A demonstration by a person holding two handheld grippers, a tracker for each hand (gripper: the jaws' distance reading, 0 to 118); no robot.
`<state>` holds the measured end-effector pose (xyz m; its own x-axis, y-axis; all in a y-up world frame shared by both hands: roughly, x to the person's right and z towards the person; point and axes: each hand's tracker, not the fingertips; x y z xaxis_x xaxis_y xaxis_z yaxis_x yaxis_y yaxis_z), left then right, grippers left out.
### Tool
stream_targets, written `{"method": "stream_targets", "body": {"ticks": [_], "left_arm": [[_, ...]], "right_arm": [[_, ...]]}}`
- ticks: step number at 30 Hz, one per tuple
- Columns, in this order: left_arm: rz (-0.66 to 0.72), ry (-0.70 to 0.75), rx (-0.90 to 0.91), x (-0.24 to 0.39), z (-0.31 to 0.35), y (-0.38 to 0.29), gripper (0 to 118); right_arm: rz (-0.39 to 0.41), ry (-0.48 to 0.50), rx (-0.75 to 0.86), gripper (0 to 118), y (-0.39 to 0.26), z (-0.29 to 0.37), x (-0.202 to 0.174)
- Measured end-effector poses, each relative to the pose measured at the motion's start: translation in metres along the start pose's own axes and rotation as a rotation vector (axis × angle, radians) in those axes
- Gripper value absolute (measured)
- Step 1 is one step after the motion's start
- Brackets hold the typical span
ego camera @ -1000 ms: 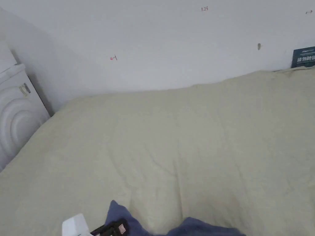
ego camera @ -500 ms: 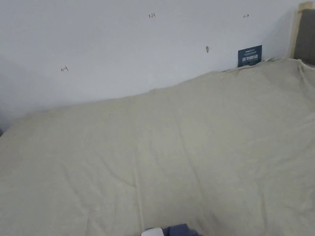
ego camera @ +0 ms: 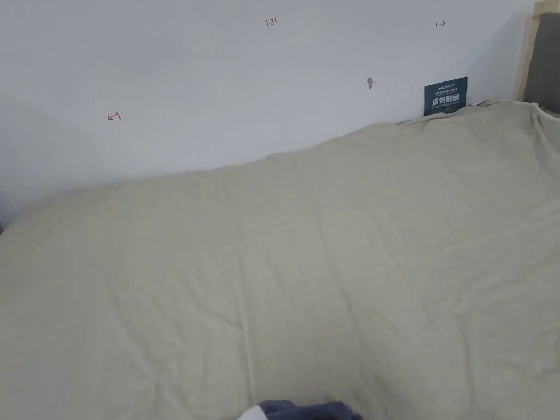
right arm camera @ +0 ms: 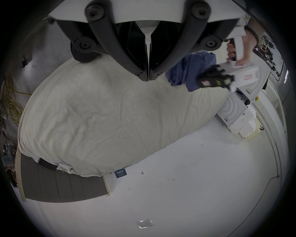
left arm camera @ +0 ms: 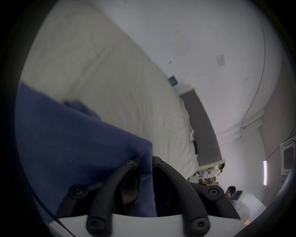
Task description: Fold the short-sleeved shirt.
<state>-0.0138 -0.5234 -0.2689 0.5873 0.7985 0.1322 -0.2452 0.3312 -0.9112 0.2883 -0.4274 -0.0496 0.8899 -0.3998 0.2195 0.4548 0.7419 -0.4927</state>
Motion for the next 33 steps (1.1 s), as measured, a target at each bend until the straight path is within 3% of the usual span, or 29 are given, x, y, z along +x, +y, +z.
{"method": "stream_targets", "body": {"ticks": [2, 3, 6, 15, 17, 20, 23, 25, 28, 31, 32, 33], "left_arm": [[-0.018, 0.069, -0.106, -0.009, -0.026, -0.004, 14], [-0.032, 0.112, -0.125, -0.009, -0.033, -0.006, 6], [-0.178, 0.113, -0.054, -0.004, -0.031, -0.015, 5], [-0.176, 0.130, -0.061, 0.003, -0.027, -0.013, 5], [-0.124, 0.102, -0.033, 0.011, -0.009, -0.010, 5], [-0.234, 0.058, 0.087, 0.022, 0.049, 0.000, 5], [-0.243, 0.091, 0.204, 0.011, 0.113, 0.014, 5], [-0.214, 0.116, 0.216, -0.006, 0.145, 0.023, 5], [-0.172, 0.197, 0.243, -0.034, 0.176, 0.029, 6], [-0.117, 0.206, 0.259, -0.055, 0.189, 0.030, 14], [-0.091, 0.183, 0.240, -0.062, 0.189, 0.031, 20], [-0.061, 0.146, 0.228, -0.069, 0.187, 0.033, 30]], "right_arm": [[0.005, -0.012, 0.000, 2, 0.001, 0.003, 0.000], [0.009, -0.017, 0.000, 2, 0.000, 0.004, 0.001], [0.016, -0.034, -0.004, 2, -0.001, 0.004, 0.002], [0.028, 0.037, -0.040, 2, -0.011, -0.009, -0.019], [0.033, 0.097, -0.068, 2, -0.011, -0.019, -0.030], [0.064, 0.199, -0.101, 2, -0.011, -0.042, -0.050], [0.080, 0.294, -0.156, 2, -0.013, -0.080, -0.070], [0.048, 0.364, -0.211, 2, -0.014, -0.109, -0.078], [-0.072, 0.512, -0.302, 2, -0.019, -0.155, -0.079], [-0.070, 0.438, -0.381, 1, -0.026, -0.197, -0.067], [-0.059, 0.374, -0.415, 1, -0.030, -0.208, -0.059], [-0.087, 0.377, -0.443, 1, -0.035, -0.219, -0.048]]}}
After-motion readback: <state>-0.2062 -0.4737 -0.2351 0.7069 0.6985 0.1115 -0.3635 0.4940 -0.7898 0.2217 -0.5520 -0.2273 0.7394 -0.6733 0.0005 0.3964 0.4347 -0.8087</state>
